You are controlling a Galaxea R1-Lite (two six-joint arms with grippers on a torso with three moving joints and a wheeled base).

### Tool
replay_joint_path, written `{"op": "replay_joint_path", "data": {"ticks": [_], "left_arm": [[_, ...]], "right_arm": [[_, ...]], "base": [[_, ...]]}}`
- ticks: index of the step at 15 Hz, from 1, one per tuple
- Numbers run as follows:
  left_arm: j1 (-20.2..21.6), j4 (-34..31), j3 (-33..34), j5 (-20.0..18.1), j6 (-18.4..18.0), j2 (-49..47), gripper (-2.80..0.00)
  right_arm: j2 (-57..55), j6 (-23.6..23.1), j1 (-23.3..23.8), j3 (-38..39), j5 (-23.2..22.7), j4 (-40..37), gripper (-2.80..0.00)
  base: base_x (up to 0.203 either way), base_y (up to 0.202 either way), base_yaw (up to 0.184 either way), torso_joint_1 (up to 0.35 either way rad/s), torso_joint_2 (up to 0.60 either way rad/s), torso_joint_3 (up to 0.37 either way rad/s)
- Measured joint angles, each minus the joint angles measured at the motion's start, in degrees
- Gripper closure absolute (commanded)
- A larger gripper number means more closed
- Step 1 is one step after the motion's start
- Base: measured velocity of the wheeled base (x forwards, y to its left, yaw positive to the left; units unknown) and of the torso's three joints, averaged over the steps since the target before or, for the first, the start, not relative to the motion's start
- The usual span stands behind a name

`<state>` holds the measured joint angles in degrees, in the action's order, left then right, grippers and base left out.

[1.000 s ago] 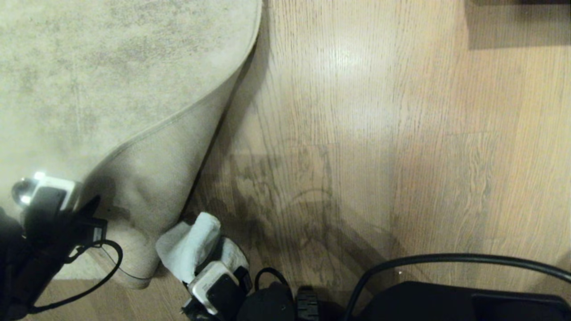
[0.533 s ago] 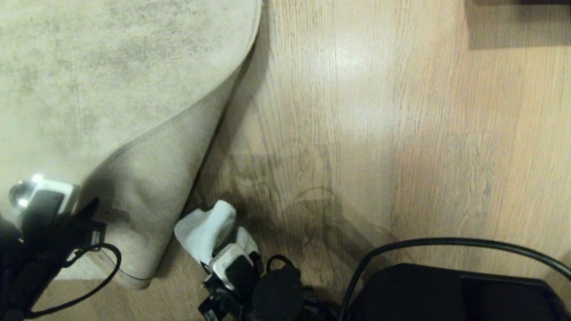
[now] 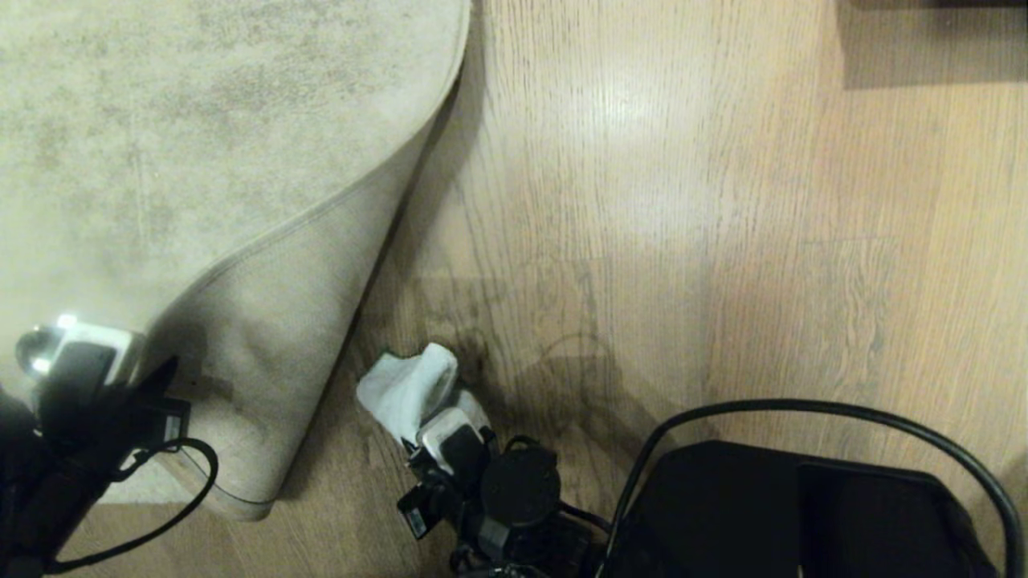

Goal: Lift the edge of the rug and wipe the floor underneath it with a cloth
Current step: Wipe the floor under the carpet with a rag

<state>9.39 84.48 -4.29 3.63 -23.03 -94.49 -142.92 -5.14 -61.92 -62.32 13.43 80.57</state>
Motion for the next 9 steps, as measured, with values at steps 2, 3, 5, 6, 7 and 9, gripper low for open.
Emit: {"op": "replay_joint_path", "data": {"ticks": [2, 3, 5, 6, 7, 9], "left_arm": [[0.0, 0.0, 0.0, 0.0, 0.0, 0.0, 0.00], [0.0, 0.0, 0.0, 0.0, -0.1, 0.0, 0.00], [0.0, 0.0, 0.0, 0.0, -0.2, 0.0, 0.00], [0.0, 0.0, 0.0, 0.0, -0.2, 0.0, 0.00], [0.0, 0.0, 0.0, 0.0, -0.3, 0.0, 0.00], [0.0, 0.0, 0.0, 0.0, -0.3, 0.0, 0.00]], "right_arm": [[-0.7, -0.1, 1.3, -0.8, 0.0, 0.0, 0.00], [-1.0, -0.1, 2.2, -1.7, 0.0, 0.0, 0.00], [-1.5, -0.3, 4.4, -3.0, 0.1, 0.0, 0.00], [-1.5, -1.0, 5.8, -3.5, 0.1, 0.0, 0.00], [-1.5, -1.7, 7.3, -3.8, 0.1, 0.1, 0.00], [-0.3, -2.4, 10.3, -4.3, 0.1, 0.0, 0.00]], "base": [[0.000, 0.000, 0.000, 0.000, 0.00, 0.000], [0.000, 0.000, 0.000, 0.000, 0.00, 0.000], [0.000, 0.000, 0.000, 0.000, 0.00, 0.000], [0.000, 0.000, 0.000, 0.000, 0.00, 0.000], [0.000, 0.000, 0.000, 0.000, 0.00, 0.000], [0.000, 0.000, 0.000, 0.000, 0.00, 0.000]]}}
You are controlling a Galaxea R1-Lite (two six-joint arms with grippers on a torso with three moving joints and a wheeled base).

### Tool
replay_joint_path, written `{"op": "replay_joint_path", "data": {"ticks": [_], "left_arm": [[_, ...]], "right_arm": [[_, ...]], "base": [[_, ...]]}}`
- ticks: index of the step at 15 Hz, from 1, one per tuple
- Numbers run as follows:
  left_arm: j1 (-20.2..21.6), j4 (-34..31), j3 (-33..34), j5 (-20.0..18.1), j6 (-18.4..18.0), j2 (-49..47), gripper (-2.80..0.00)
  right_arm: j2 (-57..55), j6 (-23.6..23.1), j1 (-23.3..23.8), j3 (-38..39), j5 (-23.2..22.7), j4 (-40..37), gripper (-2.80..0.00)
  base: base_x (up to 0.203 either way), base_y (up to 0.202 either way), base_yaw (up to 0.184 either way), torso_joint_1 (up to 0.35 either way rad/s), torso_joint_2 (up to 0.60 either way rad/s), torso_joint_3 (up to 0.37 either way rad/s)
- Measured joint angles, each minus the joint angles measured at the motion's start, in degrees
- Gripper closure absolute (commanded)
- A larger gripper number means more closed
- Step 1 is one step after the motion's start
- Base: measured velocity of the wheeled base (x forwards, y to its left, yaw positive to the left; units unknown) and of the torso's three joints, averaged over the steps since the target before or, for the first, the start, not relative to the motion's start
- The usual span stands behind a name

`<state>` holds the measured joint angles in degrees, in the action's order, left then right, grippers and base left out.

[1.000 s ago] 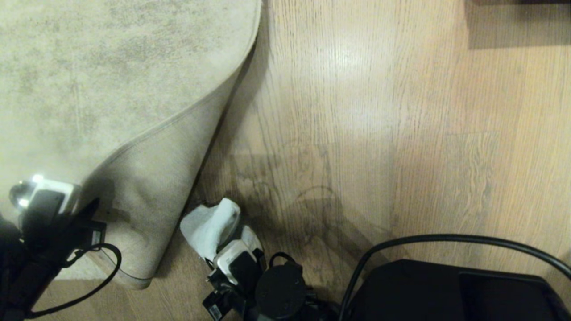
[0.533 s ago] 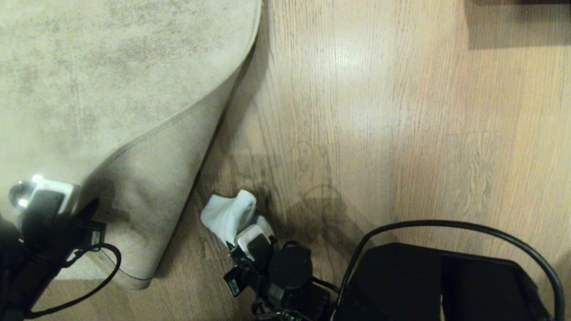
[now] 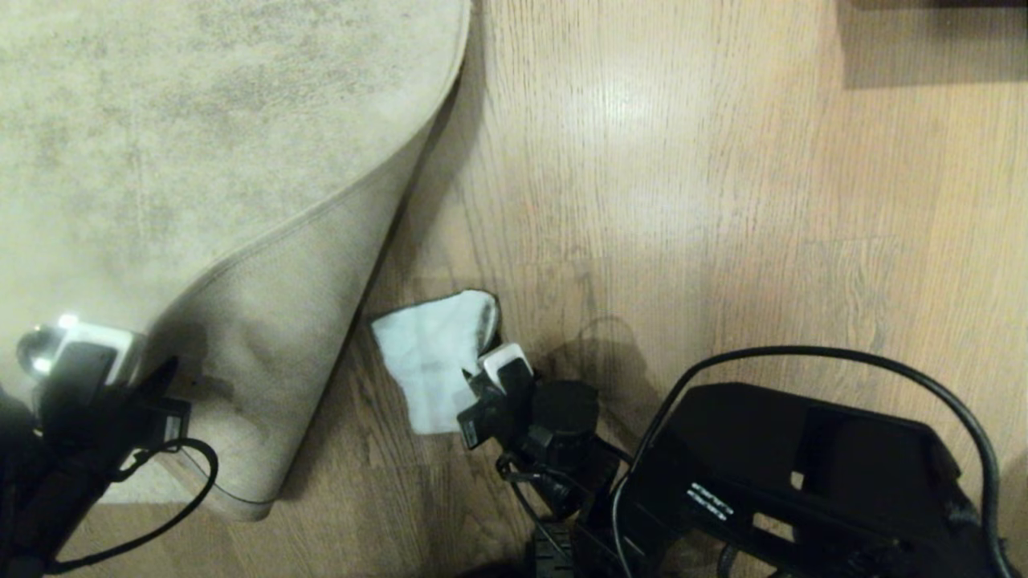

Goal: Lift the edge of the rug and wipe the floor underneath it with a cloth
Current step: Wipe the floor under the carpet with a rag

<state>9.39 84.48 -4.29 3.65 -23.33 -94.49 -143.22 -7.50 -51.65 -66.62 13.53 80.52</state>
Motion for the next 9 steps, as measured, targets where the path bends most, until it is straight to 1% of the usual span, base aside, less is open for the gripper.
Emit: {"op": "replay_joint_path", "data": {"ticks": [5, 9], "left_arm": [[-0.1, 0.0, 0.0, 0.0, 0.0, 0.0, 0.00], [-0.1, 0.0, 0.0, -0.1, 0.0, 0.0, 0.00]], "right_arm": [[7.3, -1.6, 5.3, 1.1, -0.2, -2.5, 0.00], [18.3, -2.0, 10.0, 4.4, -0.4, -8.1, 0.00]], "base": [[0.000, 0.000, 0.000, 0.000, 0.00, 0.000], [0.000, 0.000, 0.000, 0.000, 0.00, 0.000]]}}
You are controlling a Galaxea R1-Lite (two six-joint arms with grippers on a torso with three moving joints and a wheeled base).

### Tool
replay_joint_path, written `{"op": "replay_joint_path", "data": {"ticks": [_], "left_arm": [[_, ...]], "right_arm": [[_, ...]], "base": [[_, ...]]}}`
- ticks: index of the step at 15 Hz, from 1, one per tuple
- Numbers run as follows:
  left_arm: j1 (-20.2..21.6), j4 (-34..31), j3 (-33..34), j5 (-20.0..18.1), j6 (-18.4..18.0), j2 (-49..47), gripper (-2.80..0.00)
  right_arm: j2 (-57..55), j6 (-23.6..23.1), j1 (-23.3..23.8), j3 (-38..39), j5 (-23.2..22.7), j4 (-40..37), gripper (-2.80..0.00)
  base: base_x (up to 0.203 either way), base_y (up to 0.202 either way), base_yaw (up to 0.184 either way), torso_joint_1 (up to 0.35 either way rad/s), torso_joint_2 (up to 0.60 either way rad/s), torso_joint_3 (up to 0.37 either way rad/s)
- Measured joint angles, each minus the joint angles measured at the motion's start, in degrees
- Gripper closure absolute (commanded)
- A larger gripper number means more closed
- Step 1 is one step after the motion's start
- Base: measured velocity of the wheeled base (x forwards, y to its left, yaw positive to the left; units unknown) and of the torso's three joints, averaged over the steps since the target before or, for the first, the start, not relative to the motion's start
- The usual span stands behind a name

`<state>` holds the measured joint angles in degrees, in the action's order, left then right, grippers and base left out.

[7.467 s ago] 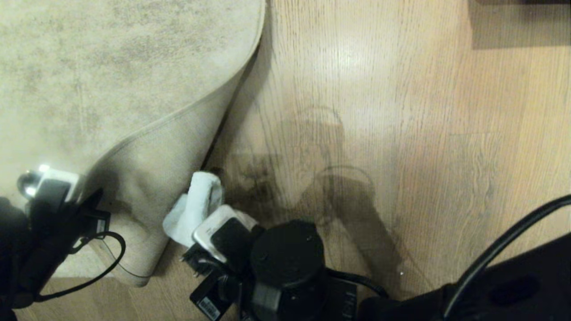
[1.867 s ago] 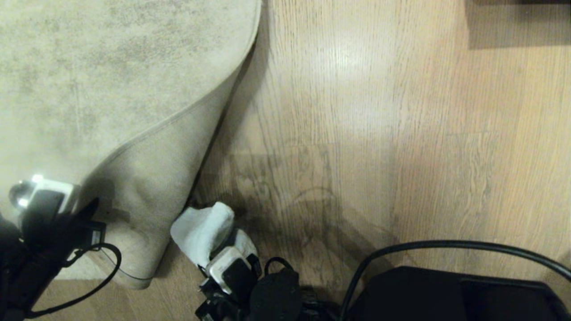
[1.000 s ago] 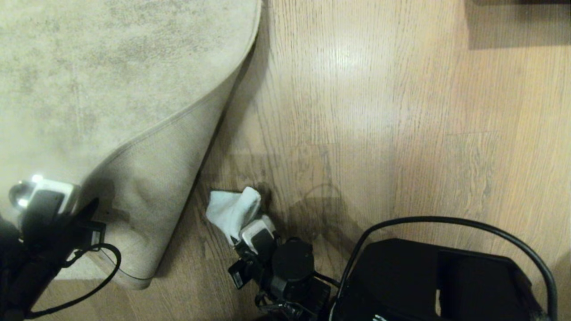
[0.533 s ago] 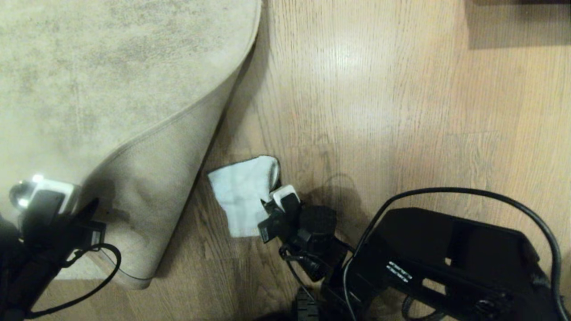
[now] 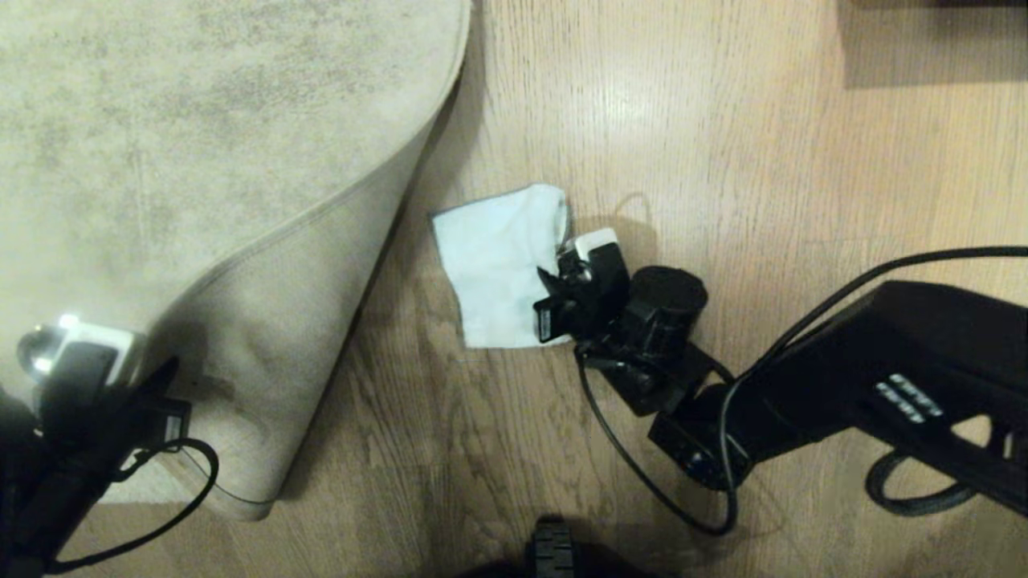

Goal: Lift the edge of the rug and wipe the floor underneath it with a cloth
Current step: Wipe the floor under the carpet with a rag

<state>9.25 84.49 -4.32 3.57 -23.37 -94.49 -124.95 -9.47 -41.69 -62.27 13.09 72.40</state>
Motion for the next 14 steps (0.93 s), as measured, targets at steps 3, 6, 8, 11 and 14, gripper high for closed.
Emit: {"op": "replay_joint_path", "data": {"ticks": [3, 6, 8, 11, 14], "left_arm": [[-0.1, 0.0, 0.0, 0.0, -0.1, 0.0, 0.00], [-0.2, 0.0, 0.0, -0.2, -0.1, 0.0, 0.00], [-0.2, 0.0, 0.0, -0.3, -0.1, 0.0, 0.00], [-0.2, 0.0, 0.0, -0.3, -0.2, 0.0, 0.00], [-0.6, 0.0, 0.0, -0.4, -0.2, -0.1, 0.00]], "right_arm": [[10.0, 0.0, 4.2, 2.7, 0.0, -7.3, 0.00], [20.5, 0.0, 9.9, 5.5, -0.6, -17.2, 0.00], [26.9, 0.1, 14.8, 8.0, -2.6, -23.4, 0.00], [35.0, 0.2, 23.6, 13.5, -7.5, -27.7, 0.00], [42.8, 0.3, 32.8, 21.7, -13.7, -28.0, 0.00]], "base": [[0.000, 0.000, 0.000, 0.000, 0.00, 0.000], [0.000, 0.000, 0.000, 0.000, 0.00, 0.000], [0.000, 0.000, 0.000, 0.000, 0.00, 0.000], [0.000, 0.000, 0.000, 0.000, 0.00, 0.000], [0.000, 0.000, 0.000, 0.000, 0.00, 0.000]]}}
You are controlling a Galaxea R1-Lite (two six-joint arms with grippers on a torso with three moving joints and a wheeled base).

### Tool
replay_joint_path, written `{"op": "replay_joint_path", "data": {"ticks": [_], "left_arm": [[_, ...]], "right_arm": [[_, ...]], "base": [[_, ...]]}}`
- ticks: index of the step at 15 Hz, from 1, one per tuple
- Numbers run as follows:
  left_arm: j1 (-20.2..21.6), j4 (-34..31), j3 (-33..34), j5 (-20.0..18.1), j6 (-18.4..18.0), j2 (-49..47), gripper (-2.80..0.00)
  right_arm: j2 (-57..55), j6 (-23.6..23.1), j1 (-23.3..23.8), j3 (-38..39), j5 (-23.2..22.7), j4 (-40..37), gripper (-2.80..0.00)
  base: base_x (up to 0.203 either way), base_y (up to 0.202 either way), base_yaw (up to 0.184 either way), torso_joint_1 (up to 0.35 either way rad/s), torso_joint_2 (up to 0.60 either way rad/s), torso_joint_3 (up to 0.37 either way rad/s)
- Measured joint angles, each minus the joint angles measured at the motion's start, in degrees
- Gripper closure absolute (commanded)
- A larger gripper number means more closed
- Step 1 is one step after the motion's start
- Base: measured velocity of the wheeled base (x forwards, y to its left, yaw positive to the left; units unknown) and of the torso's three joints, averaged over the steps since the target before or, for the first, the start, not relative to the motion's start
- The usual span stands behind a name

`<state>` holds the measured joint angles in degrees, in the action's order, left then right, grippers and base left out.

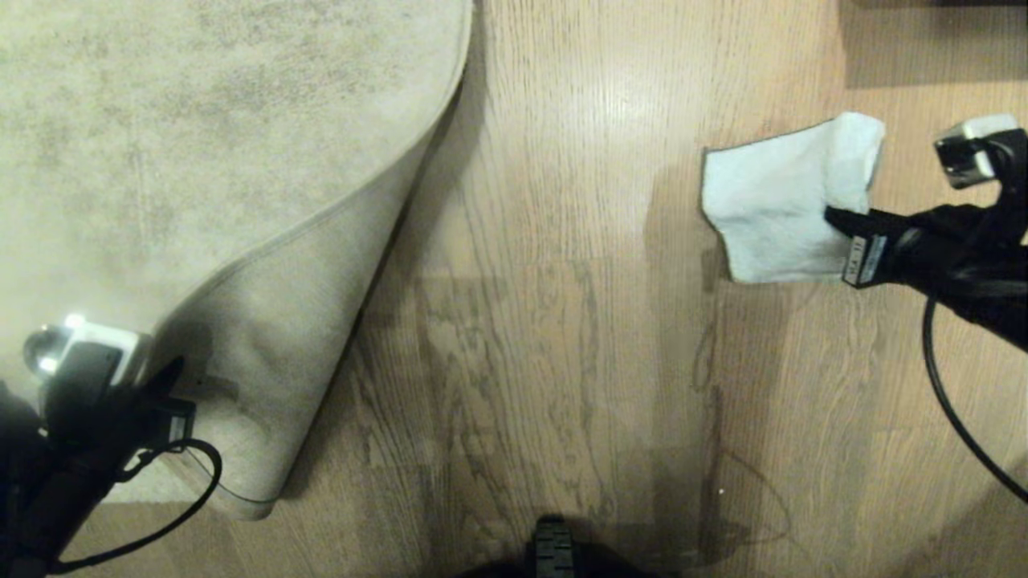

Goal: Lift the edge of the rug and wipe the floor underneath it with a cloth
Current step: Wipe the floor under the carpet with a rag

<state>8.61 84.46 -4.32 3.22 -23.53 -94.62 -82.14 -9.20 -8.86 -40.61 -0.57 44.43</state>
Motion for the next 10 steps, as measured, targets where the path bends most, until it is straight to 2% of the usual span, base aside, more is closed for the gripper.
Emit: {"op": "replay_joint_path", "data": {"ticks": [2, 4, 8, 10], "left_arm": [[-0.6, 0.0, -0.1, 0.0, -0.1, 0.0, 0.00], [-1.0, 0.0, 0.0, 0.1, -0.1, 0.1, 0.00], [-1.2, 0.0, 0.0, 0.1, -0.1, 0.2, 0.00], [-1.2, 0.0, 0.0, 0.1, -0.1, 0.3, 0.00]], "right_arm": [[5.3, 0.6, 4.3, 5.1, -1.9, 0.3, 0.00], [10.1, 1.0, 6.5, 9.7, -2.0, 0.6, 0.00], [20.4, 1.2, 7.5, 19.9, -1.2, 0.5, 0.00], [25.8, 1.3, 7.7, 25.0, 1.9, 0.3, 0.00]], "base": [[0.000, 0.000, 0.000, 0.000, 0.00, 0.000], [0.000, 0.000, 0.000, 0.000, 0.00, 0.000], [0.000, 0.000, 0.000, 0.000, 0.00, 0.000], [0.000, 0.000, 0.000, 0.000, 0.00, 0.000]]}}
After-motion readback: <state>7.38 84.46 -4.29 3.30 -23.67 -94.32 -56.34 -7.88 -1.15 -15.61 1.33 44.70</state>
